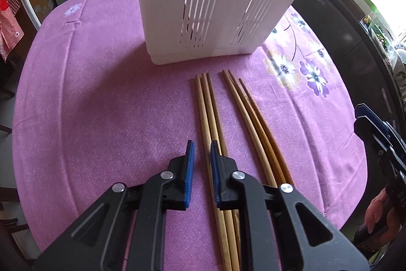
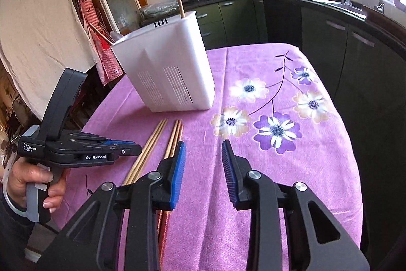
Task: Organize utensils
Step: 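Move the left gripper back toward the remaining chopsticks while the right withdraws, then grasp a wooden chopstick with the left gripper and lift it upright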
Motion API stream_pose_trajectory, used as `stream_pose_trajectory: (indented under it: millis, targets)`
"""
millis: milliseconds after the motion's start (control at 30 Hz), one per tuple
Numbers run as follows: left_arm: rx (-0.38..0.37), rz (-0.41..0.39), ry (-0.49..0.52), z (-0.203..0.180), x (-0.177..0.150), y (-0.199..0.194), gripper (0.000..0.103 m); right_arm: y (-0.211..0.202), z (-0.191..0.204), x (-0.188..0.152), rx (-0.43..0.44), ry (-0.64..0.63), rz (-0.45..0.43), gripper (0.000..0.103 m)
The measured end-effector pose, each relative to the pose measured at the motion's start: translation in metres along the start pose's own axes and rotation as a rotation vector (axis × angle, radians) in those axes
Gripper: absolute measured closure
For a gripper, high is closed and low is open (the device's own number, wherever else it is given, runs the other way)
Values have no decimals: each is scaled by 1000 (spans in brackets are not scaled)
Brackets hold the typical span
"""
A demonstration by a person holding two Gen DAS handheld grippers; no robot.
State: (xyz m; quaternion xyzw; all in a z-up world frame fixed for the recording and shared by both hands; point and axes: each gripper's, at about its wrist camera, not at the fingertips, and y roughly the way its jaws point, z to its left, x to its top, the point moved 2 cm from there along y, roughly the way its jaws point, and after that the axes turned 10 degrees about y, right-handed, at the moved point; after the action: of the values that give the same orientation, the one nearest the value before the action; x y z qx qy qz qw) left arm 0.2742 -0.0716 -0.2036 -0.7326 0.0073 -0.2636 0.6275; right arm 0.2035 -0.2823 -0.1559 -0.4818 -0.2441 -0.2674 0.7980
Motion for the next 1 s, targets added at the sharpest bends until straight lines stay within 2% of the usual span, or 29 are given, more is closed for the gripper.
stream_pose_trajectory:
  millis: [200,367,567,700,1000]
  targets:
    - [6,14,15,-4,5,8,91,4,3,2,1,4,14,72]
    - [55,18,35,-10,13,13,92,6,4,1,4,9,24,71]
    - [65,19,4,6,6,8,97,6,4,1,8,2,28,69]
    - [45,-52,-28,19,-1,-14,97,9,0,2,5,15,32,69]
    - [136,-306,14,15,-12,-110,97,12,4,3,5,6,46,67]
